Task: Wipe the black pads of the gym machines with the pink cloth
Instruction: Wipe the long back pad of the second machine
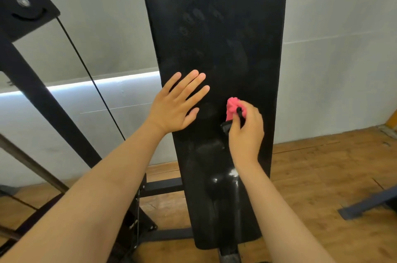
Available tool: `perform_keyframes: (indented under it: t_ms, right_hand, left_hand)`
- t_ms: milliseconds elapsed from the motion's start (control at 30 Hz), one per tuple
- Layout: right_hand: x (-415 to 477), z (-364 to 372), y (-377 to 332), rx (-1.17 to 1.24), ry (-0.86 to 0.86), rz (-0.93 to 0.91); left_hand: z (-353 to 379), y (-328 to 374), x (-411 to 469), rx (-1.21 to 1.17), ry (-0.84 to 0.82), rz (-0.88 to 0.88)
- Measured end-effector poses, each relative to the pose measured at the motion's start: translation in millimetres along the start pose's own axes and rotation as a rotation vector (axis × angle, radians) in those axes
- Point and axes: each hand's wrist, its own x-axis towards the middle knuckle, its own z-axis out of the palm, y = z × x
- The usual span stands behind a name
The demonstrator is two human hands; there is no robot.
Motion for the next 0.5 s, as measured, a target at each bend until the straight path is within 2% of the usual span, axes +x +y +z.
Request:
perform_keyframes:
  t_ms: [167,333,400,500]
  right_hand:
    - [-60.4,22.0,14.1,-0.041,-0.158,-0.122]
    - [-79.9,25.0,20.5,0.0,-0.272,-0.087]
    - [-71.8,16.0,16.8,0.064,-0.226,-0.067]
    - [-53.9,10.6,5.9,0.125,-0.069,-0.067]
  left_hand:
    - [0.3,1.7,0.6,-0.015,0.026,-0.008]
    - [-1.1,2.6,0.4,-0.01,-0.001,-0.015]
    - [-1.3,2.8,-0.1,-0.008,-0.003,-0.022]
    - [-1.8,2.6,-0.3,-0.014,0.013,-0.026]
